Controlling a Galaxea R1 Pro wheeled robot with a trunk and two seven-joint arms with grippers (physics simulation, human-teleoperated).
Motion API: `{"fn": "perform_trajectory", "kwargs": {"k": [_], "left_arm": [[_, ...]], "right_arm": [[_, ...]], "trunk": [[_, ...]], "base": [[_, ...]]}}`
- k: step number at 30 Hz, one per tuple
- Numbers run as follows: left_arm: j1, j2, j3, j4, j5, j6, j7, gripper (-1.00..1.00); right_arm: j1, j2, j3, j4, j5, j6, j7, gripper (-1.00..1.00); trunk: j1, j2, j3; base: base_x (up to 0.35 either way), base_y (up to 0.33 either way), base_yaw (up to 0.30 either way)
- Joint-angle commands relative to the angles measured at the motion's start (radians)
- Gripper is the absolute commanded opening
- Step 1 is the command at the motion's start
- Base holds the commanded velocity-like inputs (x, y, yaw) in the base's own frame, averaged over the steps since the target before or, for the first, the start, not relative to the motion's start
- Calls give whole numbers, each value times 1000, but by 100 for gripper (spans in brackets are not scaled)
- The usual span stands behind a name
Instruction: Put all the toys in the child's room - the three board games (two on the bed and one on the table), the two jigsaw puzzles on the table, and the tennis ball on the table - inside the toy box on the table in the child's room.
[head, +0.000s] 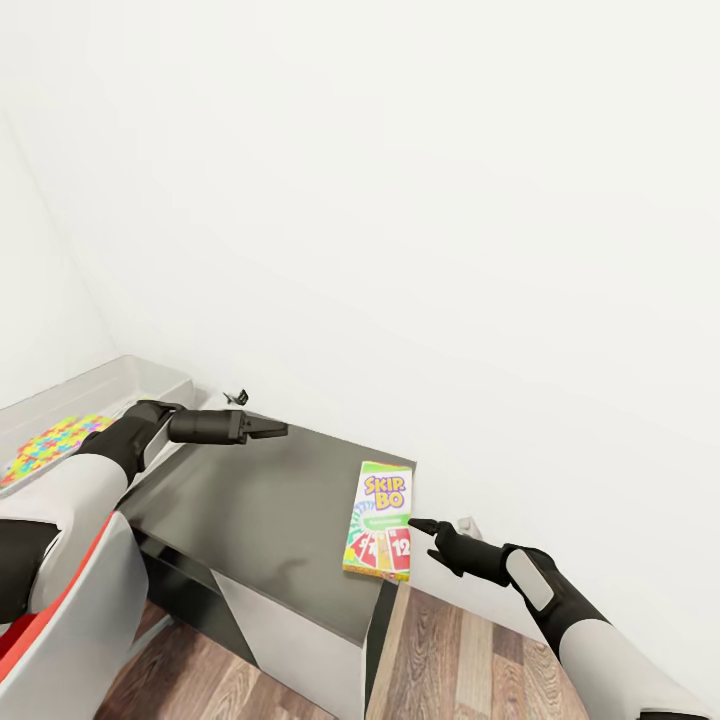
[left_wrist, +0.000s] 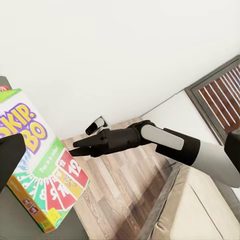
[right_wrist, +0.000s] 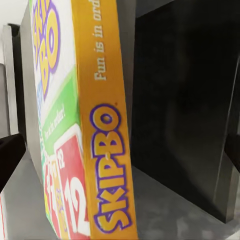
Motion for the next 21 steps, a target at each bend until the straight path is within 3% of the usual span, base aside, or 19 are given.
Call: {"fn": "perform_trajectory", "kwargs": {"k": [1, 21], "left_arm": [[-1, 1, -8, 0, 8, 11, -2, 100], [-1, 2, -8, 0, 8, 11, -2, 100]], "right_arm": [[-1, 0, -3, 0, -3, 7, 0, 100], [-1, 2, -4, 0, -2, 6, 0, 100]], "trunk": [[0, -1, -1], [0, -1, -1]], "base": [[0, 0, 0], [0, 36, 0]]}}
